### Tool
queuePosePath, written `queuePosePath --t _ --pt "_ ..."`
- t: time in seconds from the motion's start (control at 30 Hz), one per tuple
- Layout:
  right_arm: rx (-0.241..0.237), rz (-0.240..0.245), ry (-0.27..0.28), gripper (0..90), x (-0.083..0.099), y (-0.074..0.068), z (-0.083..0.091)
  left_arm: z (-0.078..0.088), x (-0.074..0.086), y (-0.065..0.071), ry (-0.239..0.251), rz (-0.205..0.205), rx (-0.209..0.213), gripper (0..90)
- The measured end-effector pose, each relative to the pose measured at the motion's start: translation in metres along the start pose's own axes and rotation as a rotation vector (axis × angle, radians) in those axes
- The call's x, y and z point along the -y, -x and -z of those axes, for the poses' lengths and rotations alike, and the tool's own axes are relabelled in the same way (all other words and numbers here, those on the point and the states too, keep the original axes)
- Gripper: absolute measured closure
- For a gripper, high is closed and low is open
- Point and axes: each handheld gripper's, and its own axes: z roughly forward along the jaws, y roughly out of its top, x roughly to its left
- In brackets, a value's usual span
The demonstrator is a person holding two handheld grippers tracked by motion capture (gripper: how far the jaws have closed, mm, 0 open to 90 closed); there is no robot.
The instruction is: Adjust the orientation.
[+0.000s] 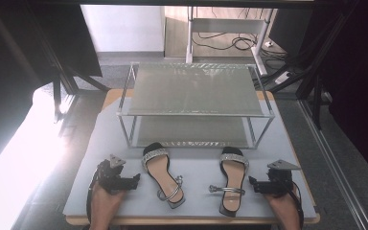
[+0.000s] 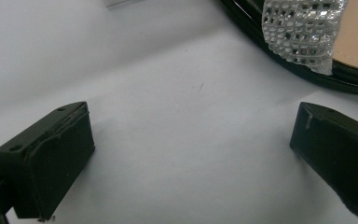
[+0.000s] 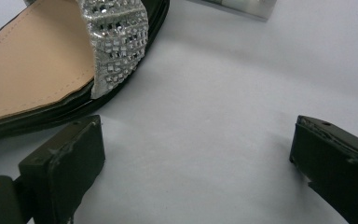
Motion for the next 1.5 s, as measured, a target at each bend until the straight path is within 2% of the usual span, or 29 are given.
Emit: queuePosePath --t 0.87,1.13,1.17,1.27,1.37,1.5 --pt "0.001 0.001 0.002 2.7 0.000 0.000 0.000 0.001 0.000 -0.002 0.006 0.015 0.004 1.1" --pt "0.001 0.001 0.002 2.7 0.000 0.000 0.000 0.003 -0.001 -0.001 0.005 0.034 -0.005 5.5" --pt "0.001 0.001 0.002 2.7 0.000 0.000 0.000 0.006 -0.002 -0.003 0.004 0.051 0.017 6.4" --pt "0.001 0.001 0.002 2.7 0.000 0.000 0.000 0.010 -0.004 -0.003 0.018 0.064 0.027 8.8" --pt "0.001 0.001 0.002 2.7 0.000 0.000 0.000 0.017 -0.007 -0.003 0.042 0.064 0.030 13.1" --pt "0.001 0.000 0.001 2.7 0.000 0.000 0.000 0.021 -0.014 0.002 0.065 0.057 0.043 14.0"
